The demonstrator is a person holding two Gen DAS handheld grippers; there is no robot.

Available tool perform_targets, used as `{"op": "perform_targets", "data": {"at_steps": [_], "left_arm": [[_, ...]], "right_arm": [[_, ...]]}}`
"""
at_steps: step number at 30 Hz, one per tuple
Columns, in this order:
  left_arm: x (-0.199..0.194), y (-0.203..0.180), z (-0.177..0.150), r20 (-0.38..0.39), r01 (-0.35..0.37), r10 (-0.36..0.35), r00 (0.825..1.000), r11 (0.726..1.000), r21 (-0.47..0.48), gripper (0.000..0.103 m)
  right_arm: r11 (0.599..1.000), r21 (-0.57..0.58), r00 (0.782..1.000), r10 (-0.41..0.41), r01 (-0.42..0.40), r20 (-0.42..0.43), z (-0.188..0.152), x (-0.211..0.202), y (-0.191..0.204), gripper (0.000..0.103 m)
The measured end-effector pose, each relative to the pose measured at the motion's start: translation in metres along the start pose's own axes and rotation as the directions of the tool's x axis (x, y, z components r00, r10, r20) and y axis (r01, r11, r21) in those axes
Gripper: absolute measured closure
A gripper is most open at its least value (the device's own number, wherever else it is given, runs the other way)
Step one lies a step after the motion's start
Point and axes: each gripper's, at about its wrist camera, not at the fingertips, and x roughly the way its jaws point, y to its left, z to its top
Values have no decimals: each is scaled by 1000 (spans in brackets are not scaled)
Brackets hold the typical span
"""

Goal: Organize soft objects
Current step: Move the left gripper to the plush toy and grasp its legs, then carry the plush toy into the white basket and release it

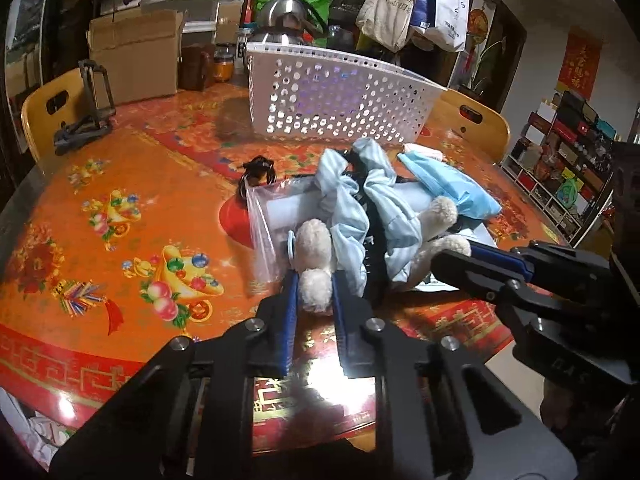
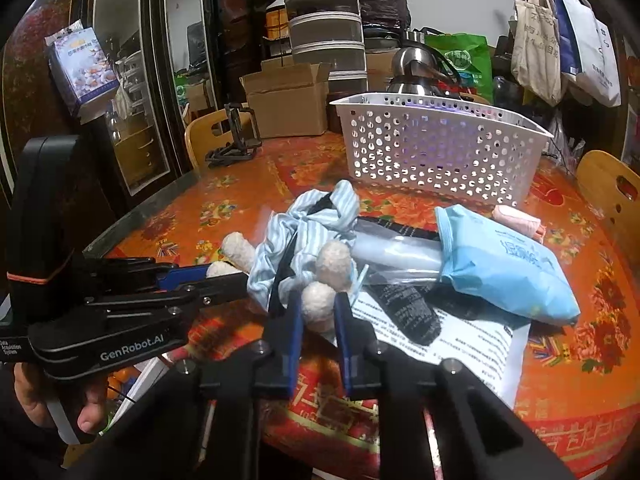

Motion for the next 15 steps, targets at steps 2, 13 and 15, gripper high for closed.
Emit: {"op": "perform_targets", "data": {"at_steps": [2, 13, 15], "left_arm": [[-3, -4, 0, 16, -8, 8, 1000, 1000, 11, 90], [-37, -15, 14, 92, 4, -7, 996, 1000, 23, 90], [-41, -16, 20, 106, 13, -15, 994, 1000, 19, 90]], "right_arm": [[1000, 3, 1000, 9, -9, 9, -1, -2, -2, 91], [1000, 10, 994, 29, -30, 105, 13, -31, -16, 93], [999, 11, 992, 30, -31, 119, 17, -35, -19, 93]]}}
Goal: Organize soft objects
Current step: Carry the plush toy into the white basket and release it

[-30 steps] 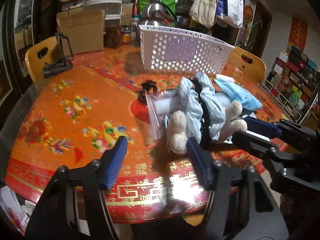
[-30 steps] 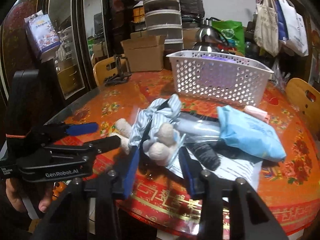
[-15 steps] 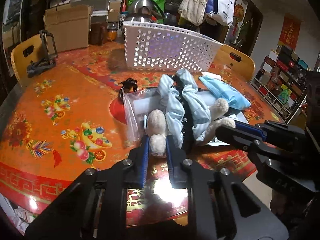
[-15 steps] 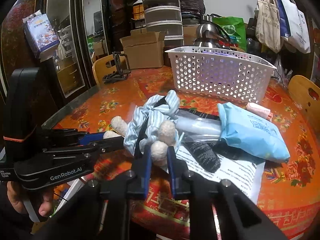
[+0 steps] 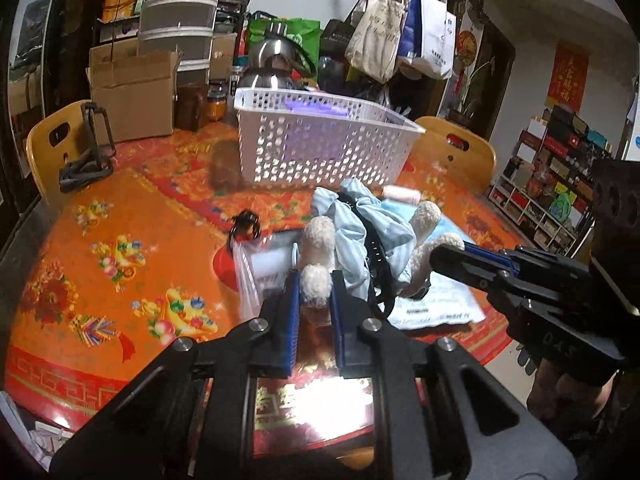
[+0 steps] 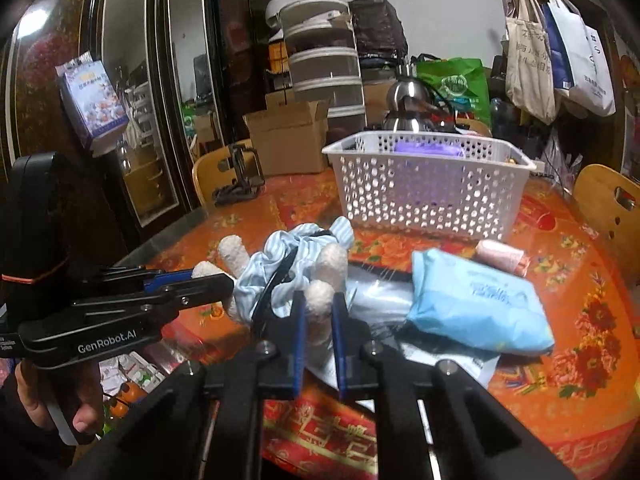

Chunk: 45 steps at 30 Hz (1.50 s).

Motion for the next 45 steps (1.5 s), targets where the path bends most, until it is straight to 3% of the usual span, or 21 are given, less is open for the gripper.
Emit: {"op": "perform_targets", "data": {"at_steps": [13, 20, 25, 31, 35, 39, 45], "left_arm": [[-10, -27, 55, 92, 52, -50, 995, 998, -18, 91], [-4, -41, 118, 145, 76, -72, 987, 997, -20, 90], [17, -51, 182, 144, 82, -77, 987, 996, -25, 91], [63, -47, 253, 96, 36, -32, 995, 998, -44, 90], [109, -34, 285, 36, -32, 34, 999, 998, -47, 90], [150, -9, 293, -18, -92, 91, 996, 994, -60, 90], [179, 27, 283, -40, -170, 167, 985, 983, -72, 90]], "right_arm": [[1000, 3, 997, 4, -4, 72, 45, -17, -38, 93], [1000, 0, 995, 3, -3, 102, 91, -20, -68, 93], [999, -15, 993, -38, 40, 109, 138, -14, -92, 93], [996, -39, 996, -79, 81, 40, 199, 31, -120, 93], [994, -43, 994, -100, 98, -35, 217, 78, -132, 93], [996, -38, 994, -80, 77, -78, 220, 122, -138, 93], [994, -91, 990, -79, 68, -114, 214, 167, -123, 93]]}}
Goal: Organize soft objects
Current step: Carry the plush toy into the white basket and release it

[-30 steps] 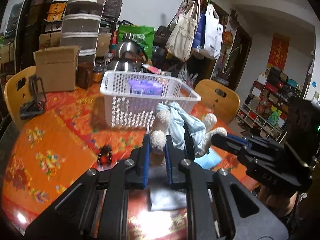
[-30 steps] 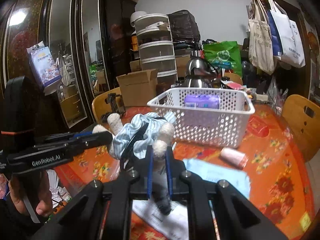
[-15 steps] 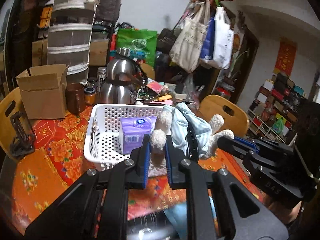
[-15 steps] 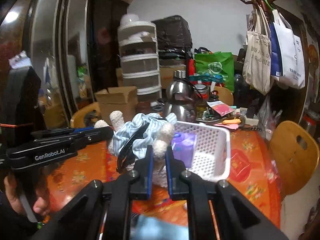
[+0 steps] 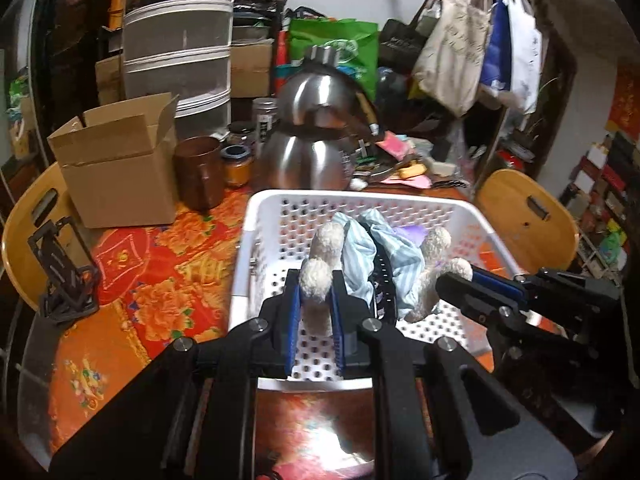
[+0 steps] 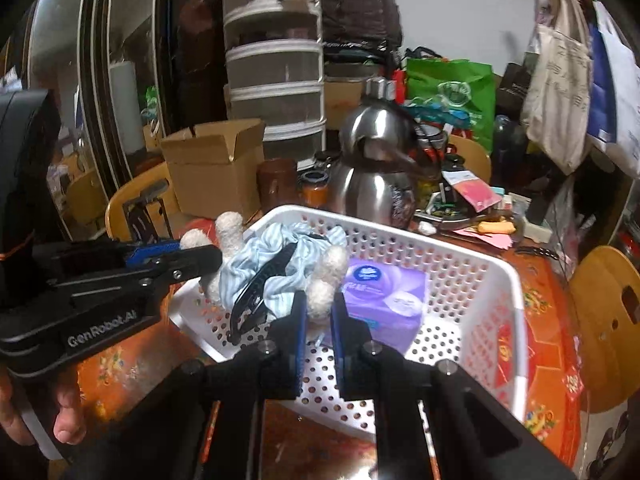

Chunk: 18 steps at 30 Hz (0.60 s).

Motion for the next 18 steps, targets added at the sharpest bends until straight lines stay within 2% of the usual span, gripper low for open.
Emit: {"op": "perform_targets", "data": {"at_steps": [4, 5, 7, 8, 9, 10, 12, 14, 18], "left_arm": [[13, 12, -7, -5, -35, 35, 999, 999, -5, 88], [16, 14, -8, -8, -40, 40, 999, 999, -4, 83], [23, 15, -9, -19, -62, 62, 998, 998, 13, 58], [24, 17, -11, -12, -81, 81, 997, 997, 20, 36], [23, 18, -12, -6, -85, 85, 996, 996, 18, 24], [21, 21, -13, 5, -80, 80, 997, 997, 9, 21], [13, 26, -16, 42, -79, 79, 996, 997, -3, 20], [6, 29, -18, 56, -78, 79, 995, 997, -9, 16], [-2, 28, -25, 61, -76, 76, 995, 997, -1, 15]], "right_arm": [[1000, -27, 1000, -2, 2, 18, 1, 9, 8, 93], [1000, -31, 1000, 1, 0, 21, 1, 11, 9, 93], [1000, -16, 1000, 15, -15, 13, 0, 13, 7, 92], [1000, -2, 1000, 28, -28, 8, -2, 13, 5, 89], [999, 11, 1000, 31, -31, 4, -3, 12, 2, 86], [1000, 14, 1000, 17, -17, 5, -6, 10, -1, 82], [1000, 20, 1000, -21, 21, -1, -9, 6, -6, 55], [998, 43, 999, -36, 36, -2, -12, 1, -14, 42], [995, 87, 999, -38, 38, -3, -18, -8, -25, 40]]}}
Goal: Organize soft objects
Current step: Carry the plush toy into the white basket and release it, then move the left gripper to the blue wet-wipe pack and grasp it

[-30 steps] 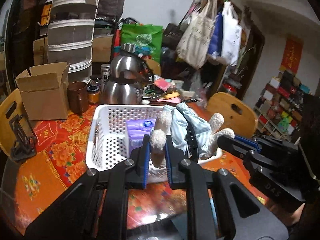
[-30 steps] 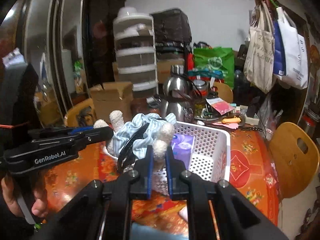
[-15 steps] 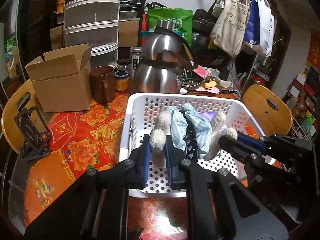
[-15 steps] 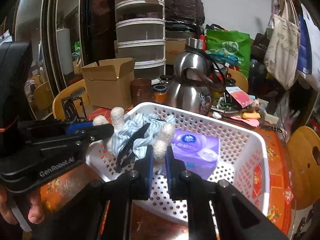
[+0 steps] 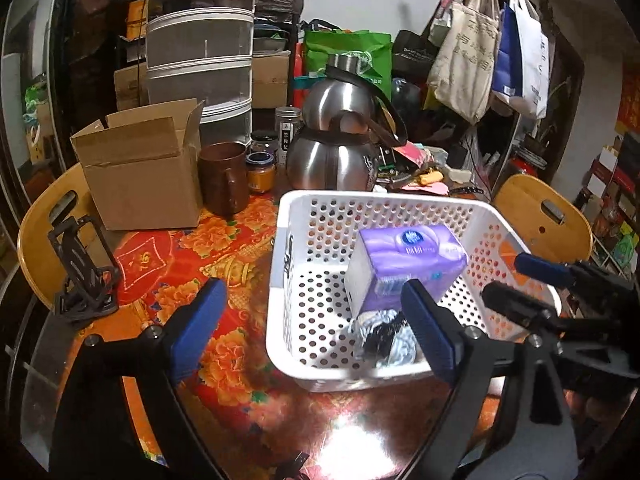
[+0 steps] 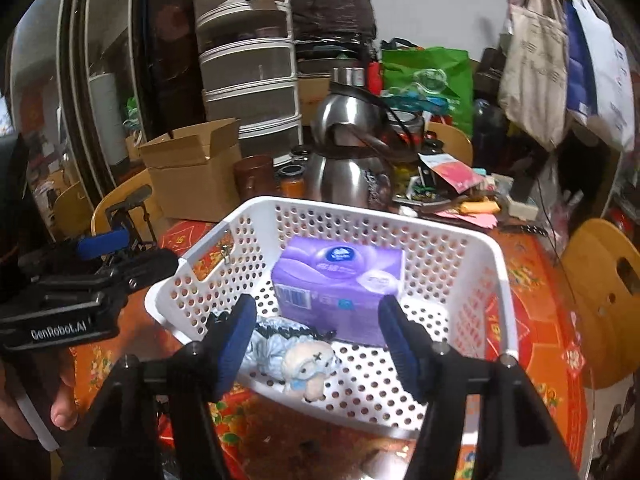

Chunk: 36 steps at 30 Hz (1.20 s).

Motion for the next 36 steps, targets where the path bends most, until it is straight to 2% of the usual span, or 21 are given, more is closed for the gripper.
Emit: {"op": "perform_targets", "data": {"at_steps": [6, 14, 17, 20, 25, 28, 33, 36], "left_arm": [[-9, -9, -14, -6, 3, -3, 1000, 999, 34, 15], [-40, -15, -37, 3, 12, -12, 1000, 998, 58, 15], [-57, -12, -58, -6, 22, -22, 1000, 998, 65, 14], [-69, -6, -86, -40, 4, -2, 999, 998, 58, 14], [-92, 8, -130, -59, 47, -46, 997, 999, 10, 14], [-103, 11, -159, -72, 66, -68, 995, 997, -25, 14], [-113, -7, -195, -80, 79, -79, 994, 997, -12, 14], [-113, -33, -203, -96, 113, -112, 989, 994, 0, 14]], "right_arm": [[999, -31, 1000, -10, 10, -9, -11, -11, 0, 40], [1000, 9, 1000, 12, -12, 18, -40, -42, -3, 40], [999, 9, 999, -35, 34, 19, -65, -59, 0, 34], [999, 27, 999, -32, 32, 14, -95, -76, 1, 33], [998, 68, 1000, -17, 15, 26, -152, -108, -7, 33], [994, 103, 999, -41, 37, 32, -181, -122, -16, 33], [986, 138, 996, -93, 94, -13, -224, -134, -42, 33], [984, 161, 997, -75, 77, -15, -237, -140, -56, 33]]}}
